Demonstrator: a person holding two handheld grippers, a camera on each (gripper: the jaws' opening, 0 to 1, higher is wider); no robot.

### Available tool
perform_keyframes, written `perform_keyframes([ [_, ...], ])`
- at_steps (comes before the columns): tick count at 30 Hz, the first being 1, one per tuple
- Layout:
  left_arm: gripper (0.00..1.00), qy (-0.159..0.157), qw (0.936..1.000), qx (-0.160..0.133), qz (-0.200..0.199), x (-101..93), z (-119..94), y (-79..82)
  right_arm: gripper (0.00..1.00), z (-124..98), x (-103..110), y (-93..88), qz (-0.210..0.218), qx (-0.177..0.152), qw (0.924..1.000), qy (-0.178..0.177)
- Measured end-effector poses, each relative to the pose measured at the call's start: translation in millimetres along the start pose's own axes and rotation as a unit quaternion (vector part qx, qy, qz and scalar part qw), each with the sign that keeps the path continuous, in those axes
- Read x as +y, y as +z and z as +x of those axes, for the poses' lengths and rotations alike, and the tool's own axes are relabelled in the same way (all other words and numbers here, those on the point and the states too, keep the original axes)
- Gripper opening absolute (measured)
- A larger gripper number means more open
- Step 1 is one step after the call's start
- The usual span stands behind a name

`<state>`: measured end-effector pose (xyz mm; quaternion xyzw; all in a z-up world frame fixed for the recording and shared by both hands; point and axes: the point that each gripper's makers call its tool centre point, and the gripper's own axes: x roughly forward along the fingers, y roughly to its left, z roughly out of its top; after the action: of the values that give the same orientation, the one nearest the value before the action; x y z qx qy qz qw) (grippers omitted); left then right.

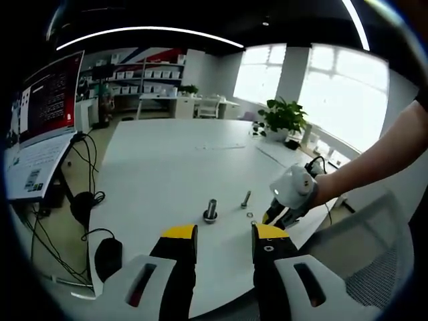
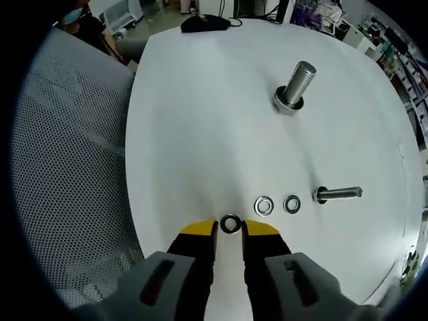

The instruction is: Place the washer onto the threaded stud by aligning its center hole with the stud, sliding it down to the base, and recovering from edge contact or off-axis alignment until the washer reaches the visible bottom stop.

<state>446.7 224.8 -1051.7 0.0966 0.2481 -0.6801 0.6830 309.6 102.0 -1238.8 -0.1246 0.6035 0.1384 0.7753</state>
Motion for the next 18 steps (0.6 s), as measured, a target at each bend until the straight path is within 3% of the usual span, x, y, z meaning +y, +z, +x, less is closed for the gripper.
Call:
perform_keyframes([
  [7, 0.31, 0.001, 1.0, -0.002, -0.001, 4.1, 1, -1.3, 0.17, 9, -3, -2.1, -0.013, 0.045, 0.9989, -0.007],
  [18, 0.31, -0.001, 1.0, 0.002, 0.001, 2.6, 3, -0.5, 0.16, 2, -1, -1.1, 0.002, 0.072, 0.9974, -0.002],
])
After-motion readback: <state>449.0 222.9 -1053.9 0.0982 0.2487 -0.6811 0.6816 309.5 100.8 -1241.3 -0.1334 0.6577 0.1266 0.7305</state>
